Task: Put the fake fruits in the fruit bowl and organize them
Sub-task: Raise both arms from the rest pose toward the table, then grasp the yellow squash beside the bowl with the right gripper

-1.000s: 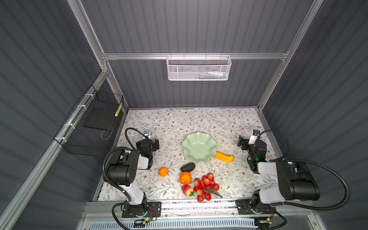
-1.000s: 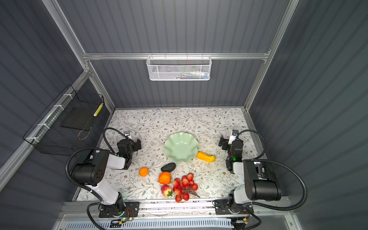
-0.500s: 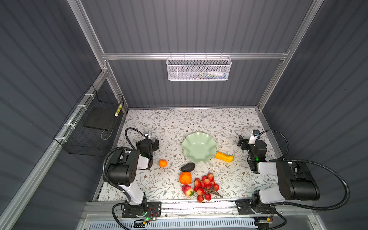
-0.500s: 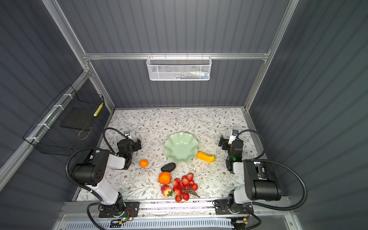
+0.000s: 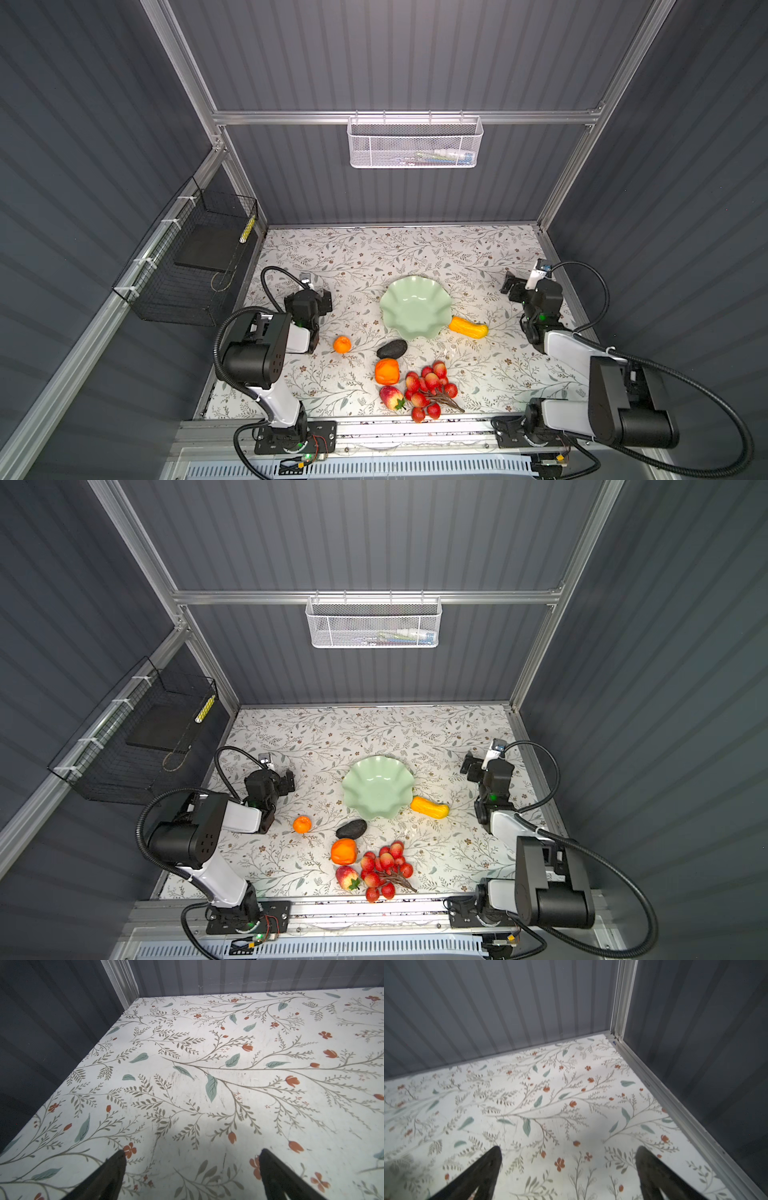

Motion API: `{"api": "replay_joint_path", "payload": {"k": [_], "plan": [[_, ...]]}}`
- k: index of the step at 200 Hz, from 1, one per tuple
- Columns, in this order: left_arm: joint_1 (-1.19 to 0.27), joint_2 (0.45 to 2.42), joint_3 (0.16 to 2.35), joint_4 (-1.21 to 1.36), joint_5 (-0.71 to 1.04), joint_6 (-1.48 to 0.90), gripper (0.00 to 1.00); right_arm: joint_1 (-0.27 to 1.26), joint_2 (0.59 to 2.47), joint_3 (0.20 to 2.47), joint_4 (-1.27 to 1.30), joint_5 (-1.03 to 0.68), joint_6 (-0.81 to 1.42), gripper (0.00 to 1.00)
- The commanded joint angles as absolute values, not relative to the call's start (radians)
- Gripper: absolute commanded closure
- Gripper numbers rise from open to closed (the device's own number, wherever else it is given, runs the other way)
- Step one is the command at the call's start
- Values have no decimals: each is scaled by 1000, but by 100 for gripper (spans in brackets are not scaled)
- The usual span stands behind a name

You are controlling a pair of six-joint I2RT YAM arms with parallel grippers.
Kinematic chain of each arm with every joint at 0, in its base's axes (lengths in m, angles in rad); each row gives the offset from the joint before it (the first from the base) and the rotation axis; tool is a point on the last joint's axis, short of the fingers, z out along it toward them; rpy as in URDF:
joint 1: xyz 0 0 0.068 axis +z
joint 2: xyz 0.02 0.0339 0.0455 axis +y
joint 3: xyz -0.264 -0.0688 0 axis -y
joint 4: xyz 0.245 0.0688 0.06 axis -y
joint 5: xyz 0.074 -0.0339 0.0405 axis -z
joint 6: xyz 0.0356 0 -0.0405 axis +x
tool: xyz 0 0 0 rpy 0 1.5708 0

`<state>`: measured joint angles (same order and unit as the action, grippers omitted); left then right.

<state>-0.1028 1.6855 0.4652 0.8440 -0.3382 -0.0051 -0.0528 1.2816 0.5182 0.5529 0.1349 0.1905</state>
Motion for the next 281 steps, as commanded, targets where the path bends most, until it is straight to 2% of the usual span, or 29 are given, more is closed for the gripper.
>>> {"api": "replay_joint_path", "payload": {"k": [1, 18, 34, 62, 75, 102, 140, 167, 198, 246, 281], "plan": [[-98, 1571, 574, 605, -373, -38, 0, -76, 1209, 633, 178, 58, 469, 1], [-98, 1478, 653, 405, -389, -137, 0, -89, 1177, 640, 154, -188, 440, 1], [-98, 1385, 651, 362, -306, -240, 1, -86, 1146, 648, 73, -260, 447, 1], [-97, 1265, 612, 354, -176, -371, 1, -39, 1129, 735, -286, -207, 415, 1], [-98, 1234, 596, 353, -169, -406, 1, -1, 1095, 733, -370, -217, 417, 1], [-97, 1199, 595, 325, -172, -410, 0, 153, 1063, 727, -494, -132, 527, 1], [-97, 1168, 601, 284, -163, -404, 0, 284, 1061, 638, -399, -89, 847, 1], [-97, 1134, 589, 270, -160, -410, 0, 328, 1064, 611, -364, -25, 1023, 1], [-97, 1112, 585, 250, -161, -410, 0, 348, 1045, 562, -294, -36, 1194, 1], [-97, 1101, 584, 244, -160, -405, 0, 347, 1051, 510, -213, -48, 1365, 1], [-97, 1102, 584, 242, -158, -407, 0, 348, 1152, 515, -147, -80, 1421, 1]]}}
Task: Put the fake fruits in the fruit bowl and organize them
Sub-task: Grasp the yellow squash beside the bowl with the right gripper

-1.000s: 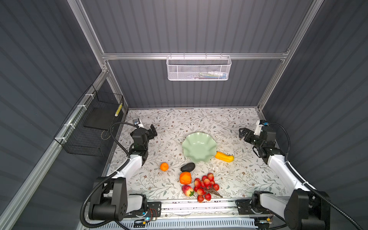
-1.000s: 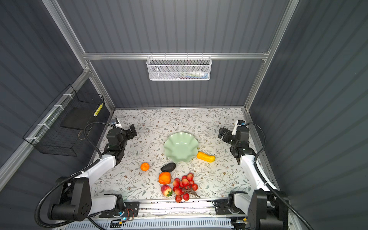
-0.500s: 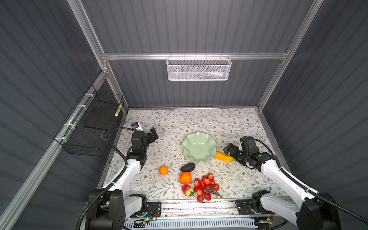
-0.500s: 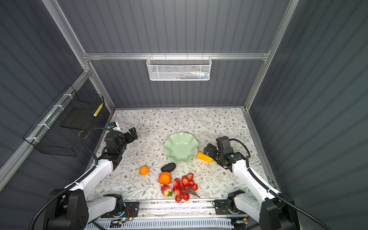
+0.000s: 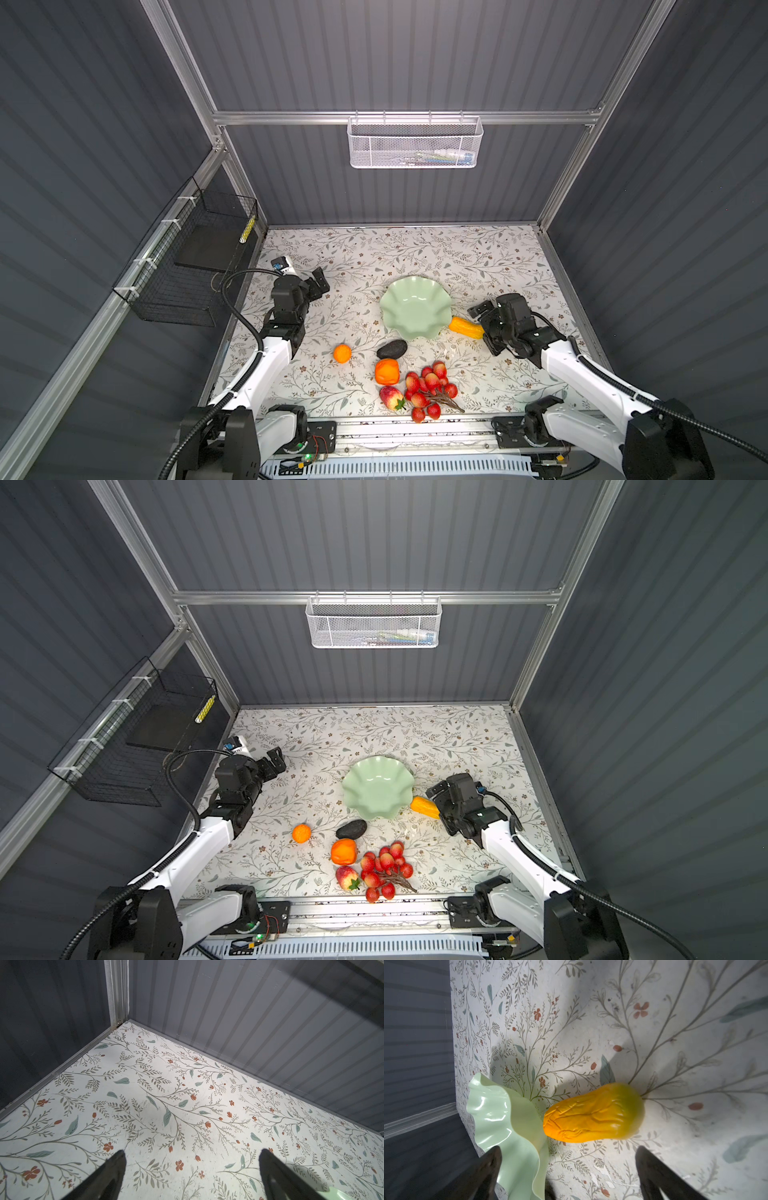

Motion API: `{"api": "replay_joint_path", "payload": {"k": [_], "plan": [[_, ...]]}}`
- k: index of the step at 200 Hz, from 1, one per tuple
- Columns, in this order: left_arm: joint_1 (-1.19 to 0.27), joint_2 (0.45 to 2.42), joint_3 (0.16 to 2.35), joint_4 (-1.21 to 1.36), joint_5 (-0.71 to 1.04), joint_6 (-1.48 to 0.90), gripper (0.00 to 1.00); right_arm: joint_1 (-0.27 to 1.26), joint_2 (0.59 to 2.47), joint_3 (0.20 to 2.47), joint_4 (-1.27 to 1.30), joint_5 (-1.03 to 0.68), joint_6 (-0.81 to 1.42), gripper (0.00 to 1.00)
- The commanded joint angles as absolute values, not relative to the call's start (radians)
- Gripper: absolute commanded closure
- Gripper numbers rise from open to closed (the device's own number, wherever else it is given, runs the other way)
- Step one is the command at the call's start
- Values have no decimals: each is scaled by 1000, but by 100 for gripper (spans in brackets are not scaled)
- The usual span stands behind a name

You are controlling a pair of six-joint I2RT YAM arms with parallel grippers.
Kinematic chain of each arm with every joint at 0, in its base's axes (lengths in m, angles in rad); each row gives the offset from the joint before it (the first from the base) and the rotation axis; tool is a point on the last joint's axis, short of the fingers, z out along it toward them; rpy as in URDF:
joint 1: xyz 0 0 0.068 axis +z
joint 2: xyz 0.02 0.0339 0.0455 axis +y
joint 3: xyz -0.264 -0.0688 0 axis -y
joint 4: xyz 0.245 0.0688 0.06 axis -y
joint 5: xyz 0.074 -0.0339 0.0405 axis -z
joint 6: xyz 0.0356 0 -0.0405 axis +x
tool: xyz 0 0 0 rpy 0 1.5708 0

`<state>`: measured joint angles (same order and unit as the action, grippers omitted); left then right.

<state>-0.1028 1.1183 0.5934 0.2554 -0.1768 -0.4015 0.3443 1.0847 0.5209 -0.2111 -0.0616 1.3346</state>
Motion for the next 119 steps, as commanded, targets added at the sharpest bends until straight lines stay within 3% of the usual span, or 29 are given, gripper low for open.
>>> {"api": "replay_joint_path", "payload": {"k": [1, 40, 63, 119], "plan": [[-97, 1102, 583, 242, -158, -407, 0, 348, 1156, 516, -143, -81, 1422, 1], [-97, 1100, 585, 229, -163, -402, 0, 348, 1280, 544, -100, -92, 1462, 1], [-97, 1090, 584, 218, -169, -395, 0, 348, 1337, 551, -68, -101, 1479, 6], [-97, 1071, 585, 192, -188, -377, 0, 348, 1396, 537, -29, -78, 1494, 37]]}}
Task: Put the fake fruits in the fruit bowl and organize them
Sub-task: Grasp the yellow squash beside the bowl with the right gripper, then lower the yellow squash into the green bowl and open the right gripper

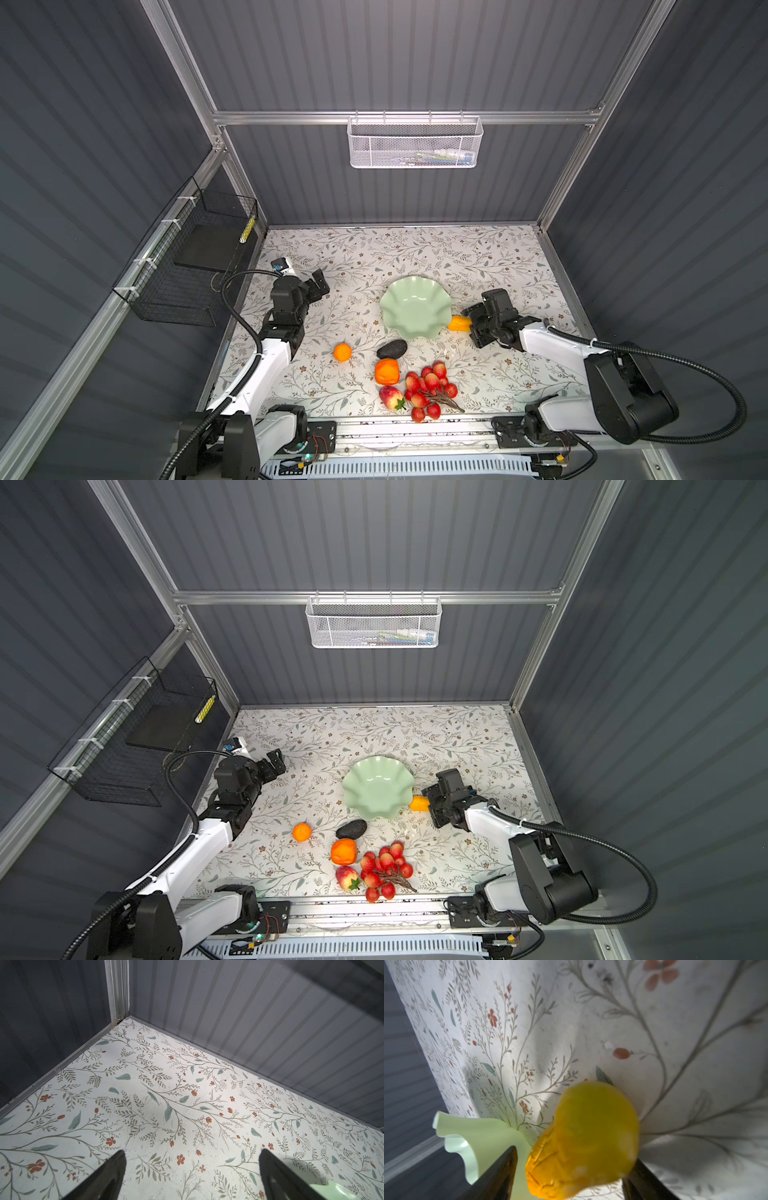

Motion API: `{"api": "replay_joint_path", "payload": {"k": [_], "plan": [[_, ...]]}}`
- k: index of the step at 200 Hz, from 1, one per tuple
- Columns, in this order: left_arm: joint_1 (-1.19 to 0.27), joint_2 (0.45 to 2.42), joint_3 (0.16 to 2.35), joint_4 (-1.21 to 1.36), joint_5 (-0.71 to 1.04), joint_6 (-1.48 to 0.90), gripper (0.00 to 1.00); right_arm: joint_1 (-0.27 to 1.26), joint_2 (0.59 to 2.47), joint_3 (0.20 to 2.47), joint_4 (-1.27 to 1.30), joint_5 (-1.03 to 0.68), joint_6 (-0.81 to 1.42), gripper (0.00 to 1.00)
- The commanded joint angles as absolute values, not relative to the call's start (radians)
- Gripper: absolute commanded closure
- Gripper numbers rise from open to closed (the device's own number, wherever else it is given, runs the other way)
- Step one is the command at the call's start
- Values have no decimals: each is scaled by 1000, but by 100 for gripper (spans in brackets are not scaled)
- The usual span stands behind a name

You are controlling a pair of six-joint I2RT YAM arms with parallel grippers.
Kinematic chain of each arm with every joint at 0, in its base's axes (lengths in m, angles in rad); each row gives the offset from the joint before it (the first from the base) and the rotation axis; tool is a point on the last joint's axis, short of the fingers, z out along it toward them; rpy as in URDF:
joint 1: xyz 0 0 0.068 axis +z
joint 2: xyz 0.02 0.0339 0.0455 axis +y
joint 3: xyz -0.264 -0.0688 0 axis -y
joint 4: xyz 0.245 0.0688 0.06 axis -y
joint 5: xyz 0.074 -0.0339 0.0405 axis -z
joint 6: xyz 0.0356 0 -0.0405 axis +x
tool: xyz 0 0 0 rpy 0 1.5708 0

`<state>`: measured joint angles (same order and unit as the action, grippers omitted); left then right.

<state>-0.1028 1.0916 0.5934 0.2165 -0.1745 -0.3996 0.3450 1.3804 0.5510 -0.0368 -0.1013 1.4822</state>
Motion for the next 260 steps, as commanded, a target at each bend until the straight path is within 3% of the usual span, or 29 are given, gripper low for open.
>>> {"api": "replay_joint_path", "payload": {"k": [1, 31, 66, 105, 136, 156, 194, 224, 260], "plan": [[-97, 1070, 585, 192, -188, -377, 0, 347, 1396, 536, -28, -78, 1494, 37], [-97, 1071, 584, 189, -189, -378, 0, 343, 1388, 511, -1, -69, 1480, 55], [-97, 1069, 583, 184, -189, -384, 0, 339, 1319, 507, -44, -10, 1410, 69], [-97, 1059, 573, 174, -185, -398, 0, 349, 1126, 600, -208, 194, 1122, 73], [-97, 1052, 566, 158, -185, -414, 0, 368, 1049, 776, -276, 227, 786, 74], [-97, 1043, 570, 134, -185, -424, 0, 391, 1112, 909, -304, 117, 622, 74], [-97, 1001, 591, 42, -188, -428, 0, 472, 1398, 1193, -471, -128, 424, 71], [-97, 954, 582, -5, -199, -435, 0, 578, 1604, 1377, -620, -93, 318, 71], [-97, 907, 575, -53, -204, -454, 0, 591, 1760, 1433, -624, -174, 309, 71]]}}
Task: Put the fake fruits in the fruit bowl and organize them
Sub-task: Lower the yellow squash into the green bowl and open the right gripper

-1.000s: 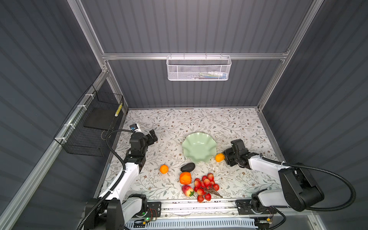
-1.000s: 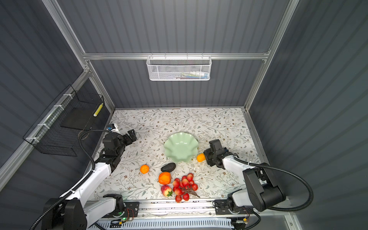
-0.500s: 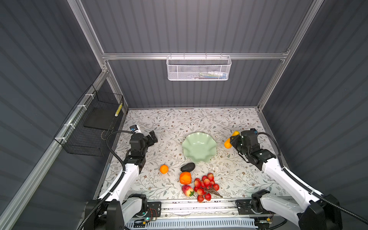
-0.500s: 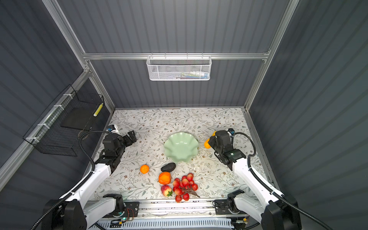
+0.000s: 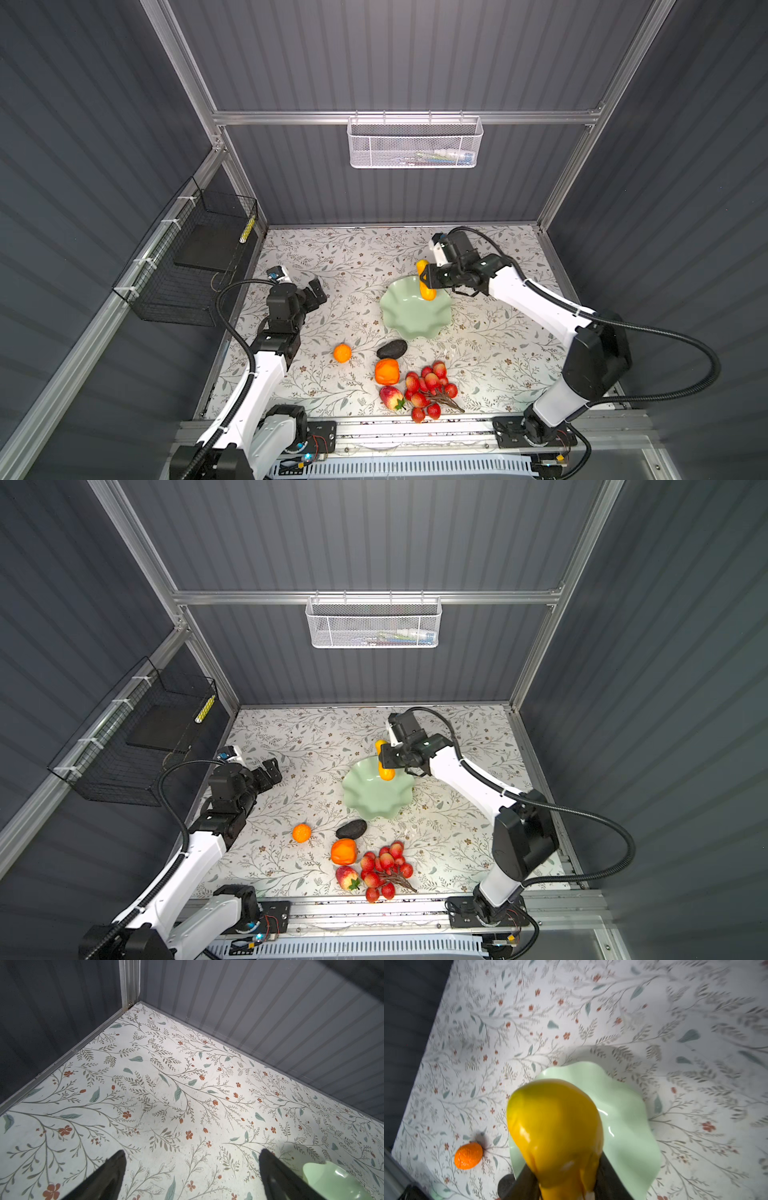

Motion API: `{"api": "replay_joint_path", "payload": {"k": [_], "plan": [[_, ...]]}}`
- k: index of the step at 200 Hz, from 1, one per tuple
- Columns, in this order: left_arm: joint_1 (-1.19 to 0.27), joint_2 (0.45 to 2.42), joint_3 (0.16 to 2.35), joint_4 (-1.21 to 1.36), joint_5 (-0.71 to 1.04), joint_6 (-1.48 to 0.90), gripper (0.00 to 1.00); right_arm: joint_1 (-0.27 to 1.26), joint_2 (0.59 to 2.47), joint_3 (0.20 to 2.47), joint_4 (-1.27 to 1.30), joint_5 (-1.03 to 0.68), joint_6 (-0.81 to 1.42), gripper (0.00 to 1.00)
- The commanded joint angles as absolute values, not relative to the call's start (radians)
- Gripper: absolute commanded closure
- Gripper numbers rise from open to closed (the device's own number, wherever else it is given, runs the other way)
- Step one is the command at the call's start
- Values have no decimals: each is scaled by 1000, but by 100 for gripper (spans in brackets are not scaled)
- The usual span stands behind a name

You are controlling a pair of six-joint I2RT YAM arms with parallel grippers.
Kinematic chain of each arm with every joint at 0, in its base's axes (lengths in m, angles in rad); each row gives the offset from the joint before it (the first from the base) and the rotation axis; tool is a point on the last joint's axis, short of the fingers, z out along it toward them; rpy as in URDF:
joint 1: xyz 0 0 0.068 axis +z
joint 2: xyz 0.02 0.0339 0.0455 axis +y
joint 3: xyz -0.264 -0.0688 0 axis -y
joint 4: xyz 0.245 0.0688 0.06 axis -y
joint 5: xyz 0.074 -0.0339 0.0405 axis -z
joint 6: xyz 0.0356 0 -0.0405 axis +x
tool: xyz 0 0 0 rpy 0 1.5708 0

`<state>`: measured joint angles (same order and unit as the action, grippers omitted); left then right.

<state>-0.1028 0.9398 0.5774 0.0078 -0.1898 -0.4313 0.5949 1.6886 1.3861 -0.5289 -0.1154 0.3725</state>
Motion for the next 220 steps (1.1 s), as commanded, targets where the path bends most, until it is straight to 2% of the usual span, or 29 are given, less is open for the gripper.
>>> {"api": "replay_joint_path", "payload": {"k": [1, 90, 127, 173, 220], "plan": [[-97, 906, 575, -54, -203, -455, 0, 591, 1765, 1435, -625, -175, 308, 71], [-97, 966, 680, -298, -179, -489, 2, 591, 2005, 1535, -691, -192, 290, 68], [-98, 1009, 732, -383, -108, -481, 4, 591, 2043, 1540, -679, -181, 301, 62], [-98, 1027, 731, -436, -2, -509, 7, 588, 2028, 1546, -670, -154, 311, 39], [-112, 1032, 705, -462, 106, -548, 10, 569, 1811, 1474, -561, -120, 352, 18]]}}
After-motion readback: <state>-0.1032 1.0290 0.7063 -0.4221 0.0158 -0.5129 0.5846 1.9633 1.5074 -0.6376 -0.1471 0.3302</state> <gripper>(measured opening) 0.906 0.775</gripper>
